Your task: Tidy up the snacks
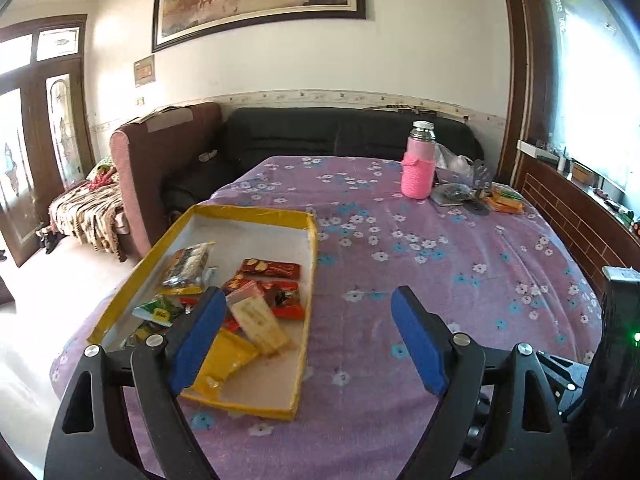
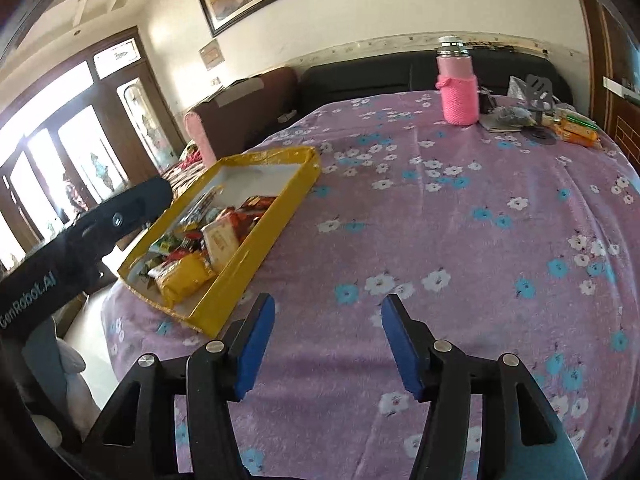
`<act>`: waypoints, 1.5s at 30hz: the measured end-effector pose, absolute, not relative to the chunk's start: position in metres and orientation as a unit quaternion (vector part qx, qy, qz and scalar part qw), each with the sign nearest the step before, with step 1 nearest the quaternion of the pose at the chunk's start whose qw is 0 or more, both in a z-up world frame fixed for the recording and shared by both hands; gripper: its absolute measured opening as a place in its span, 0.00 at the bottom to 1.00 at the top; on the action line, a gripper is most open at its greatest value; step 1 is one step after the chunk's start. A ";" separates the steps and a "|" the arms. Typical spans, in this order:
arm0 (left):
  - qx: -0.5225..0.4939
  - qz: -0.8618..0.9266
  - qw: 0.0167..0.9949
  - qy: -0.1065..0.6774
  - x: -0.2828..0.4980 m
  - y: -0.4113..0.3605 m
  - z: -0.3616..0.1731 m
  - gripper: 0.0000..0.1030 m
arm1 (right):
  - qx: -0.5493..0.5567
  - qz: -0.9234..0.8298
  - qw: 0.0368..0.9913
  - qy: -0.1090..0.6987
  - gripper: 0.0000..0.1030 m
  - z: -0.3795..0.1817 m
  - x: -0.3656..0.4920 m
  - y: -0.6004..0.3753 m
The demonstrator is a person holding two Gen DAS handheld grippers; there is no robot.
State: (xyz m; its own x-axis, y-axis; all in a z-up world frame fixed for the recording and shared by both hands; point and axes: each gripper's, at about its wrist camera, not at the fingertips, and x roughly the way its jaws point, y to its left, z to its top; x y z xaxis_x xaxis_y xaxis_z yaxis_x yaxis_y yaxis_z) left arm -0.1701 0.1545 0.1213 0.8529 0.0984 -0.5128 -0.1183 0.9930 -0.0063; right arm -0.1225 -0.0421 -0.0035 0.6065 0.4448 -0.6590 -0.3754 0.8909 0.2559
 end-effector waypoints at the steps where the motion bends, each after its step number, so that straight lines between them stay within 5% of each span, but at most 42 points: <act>1: -0.018 0.059 0.962 0.267 -0.170 0.157 0.120 0.83 | 0.041 0.234 0.894 0.381 0.56 -0.004 -0.124 -0.037; 29: -0.048 0.067 0.941 0.329 -0.160 0.193 0.082 0.83 | -0.007 0.236 0.882 0.409 0.59 -0.027 -0.126 0.010; 38: -0.015 0.180 0.957 0.228 -0.192 0.192 0.110 0.83 | -0.005 0.244 0.887 0.393 0.59 -0.020 -0.131 0.007; 45: -0.041 0.165 0.962 0.212 -0.207 0.204 0.118 1.00 | -0.017 0.258 0.890 0.375 0.59 -0.008 -0.138 0.014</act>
